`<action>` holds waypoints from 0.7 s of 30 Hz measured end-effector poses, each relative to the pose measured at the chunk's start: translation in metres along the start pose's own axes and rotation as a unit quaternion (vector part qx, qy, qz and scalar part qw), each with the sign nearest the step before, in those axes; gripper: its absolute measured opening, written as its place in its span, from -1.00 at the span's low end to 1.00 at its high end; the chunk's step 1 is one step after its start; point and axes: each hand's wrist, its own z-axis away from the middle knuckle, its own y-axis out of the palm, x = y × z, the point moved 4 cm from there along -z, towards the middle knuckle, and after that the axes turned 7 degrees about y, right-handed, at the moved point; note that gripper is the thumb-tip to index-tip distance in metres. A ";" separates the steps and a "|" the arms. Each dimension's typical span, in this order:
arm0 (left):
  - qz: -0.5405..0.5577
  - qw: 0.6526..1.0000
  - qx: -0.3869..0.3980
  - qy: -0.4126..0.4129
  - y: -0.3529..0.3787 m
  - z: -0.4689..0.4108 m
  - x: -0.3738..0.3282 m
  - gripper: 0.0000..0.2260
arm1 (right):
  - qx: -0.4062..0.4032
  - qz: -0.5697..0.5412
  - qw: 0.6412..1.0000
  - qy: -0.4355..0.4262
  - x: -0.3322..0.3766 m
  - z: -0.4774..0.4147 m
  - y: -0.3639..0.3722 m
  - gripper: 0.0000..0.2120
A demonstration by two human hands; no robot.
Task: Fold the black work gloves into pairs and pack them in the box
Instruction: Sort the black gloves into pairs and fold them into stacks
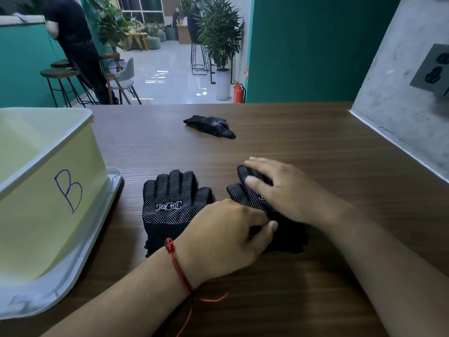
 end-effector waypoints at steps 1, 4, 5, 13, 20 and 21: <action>0.001 1.000 0.002 0.000 0.000 0.000 0.000 -0.64 | 0.028 0.045 0.999 0.001 0.001 0.003 0.005 -0.41; 0.002 1.000 0.011 0.009 -0.002 0.001 -0.002 -0.73 | 0.057 0.109 0.992 0.007 -0.001 0.010 0.011 -0.32; 0.007 1.000 0.012 0.012 -0.002 0.001 -0.002 -0.75 | 0.059 0.118 0.991 0.012 -0.003 0.011 0.011 -0.32; 0.018 1.000 0.013 0.022 -0.002 0.000 0.001 -0.78 | 0.070 0.157 0.980 0.099 -0.015 0.011 0.020 -0.25; 0.029 0.999 0.013 0.010 -0.001 0.001 0.003 -0.77 | 0.065 0.082 0.979 0.173 -0.021 0.010 0.024 -0.14; 0.031 0.999 0.012 0.009 -0.001 0.000 0.004 -0.77 | 0.060 0.088 0.979 0.176 -0.022 0.009 0.025 -0.11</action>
